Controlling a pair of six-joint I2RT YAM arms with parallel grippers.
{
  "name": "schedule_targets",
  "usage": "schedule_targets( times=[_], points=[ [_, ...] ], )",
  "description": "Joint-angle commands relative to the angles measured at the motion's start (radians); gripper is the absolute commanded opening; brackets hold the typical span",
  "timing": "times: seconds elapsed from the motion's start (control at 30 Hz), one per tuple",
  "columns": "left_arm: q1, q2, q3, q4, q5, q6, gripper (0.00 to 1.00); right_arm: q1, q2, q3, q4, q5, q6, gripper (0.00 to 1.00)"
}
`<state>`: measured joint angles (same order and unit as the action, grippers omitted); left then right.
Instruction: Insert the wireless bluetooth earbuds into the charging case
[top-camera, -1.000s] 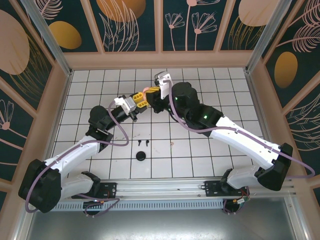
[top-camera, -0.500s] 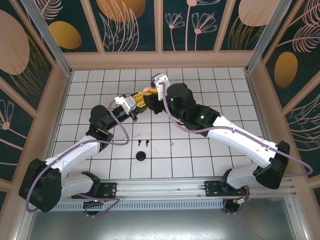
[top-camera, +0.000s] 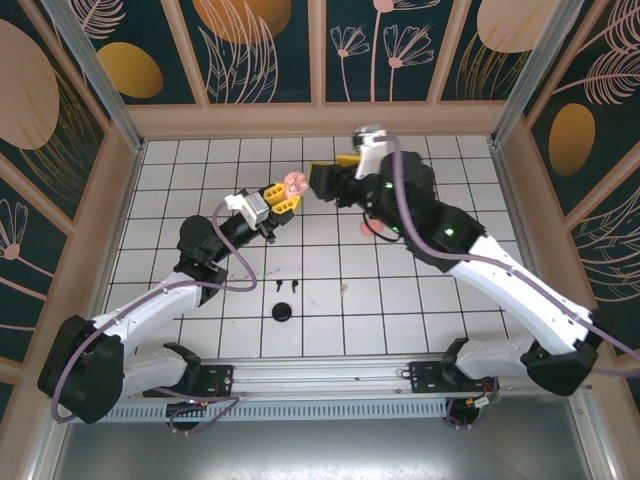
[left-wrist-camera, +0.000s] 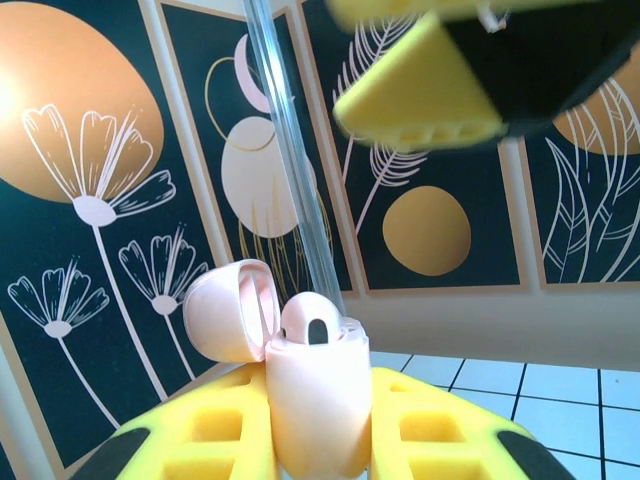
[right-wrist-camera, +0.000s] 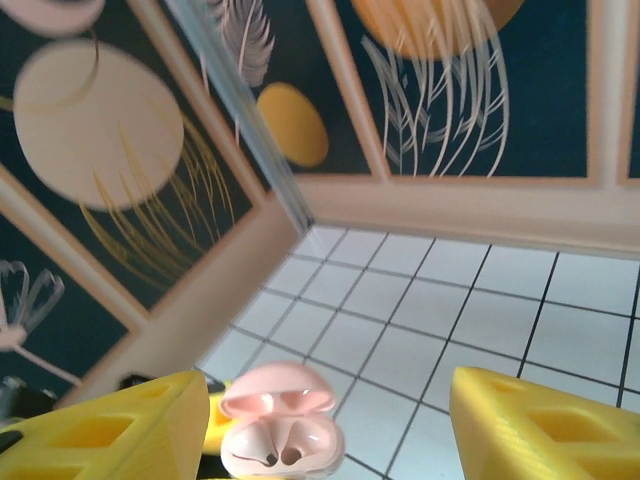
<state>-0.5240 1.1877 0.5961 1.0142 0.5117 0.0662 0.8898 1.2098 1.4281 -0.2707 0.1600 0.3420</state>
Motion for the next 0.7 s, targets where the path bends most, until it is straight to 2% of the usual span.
schedule_targets(
  times=[0.0,0.27,0.5,0.67],
  points=[
    [-0.008,0.006,-0.021,0.079,-0.015,-0.031,0.0,-0.036,-0.085,-0.044,-0.032,-0.003,0.139,0.66],
    [-0.008,-0.009,-0.057,0.113,-0.068,-0.057,0.0,-0.098,-0.161,-0.303,-0.18,0.019,0.335,0.65],
    [-0.008,-0.033,-0.078,0.114,-0.109,-0.117,0.0,-0.092,-0.06,-0.512,-0.233,-0.042,0.502,0.58],
    [-0.008,-0.058,-0.106,0.117,-0.138,-0.136,0.0,-0.051,0.043,-0.58,-0.244,-0.037,0.598,0.55]
  ],
)
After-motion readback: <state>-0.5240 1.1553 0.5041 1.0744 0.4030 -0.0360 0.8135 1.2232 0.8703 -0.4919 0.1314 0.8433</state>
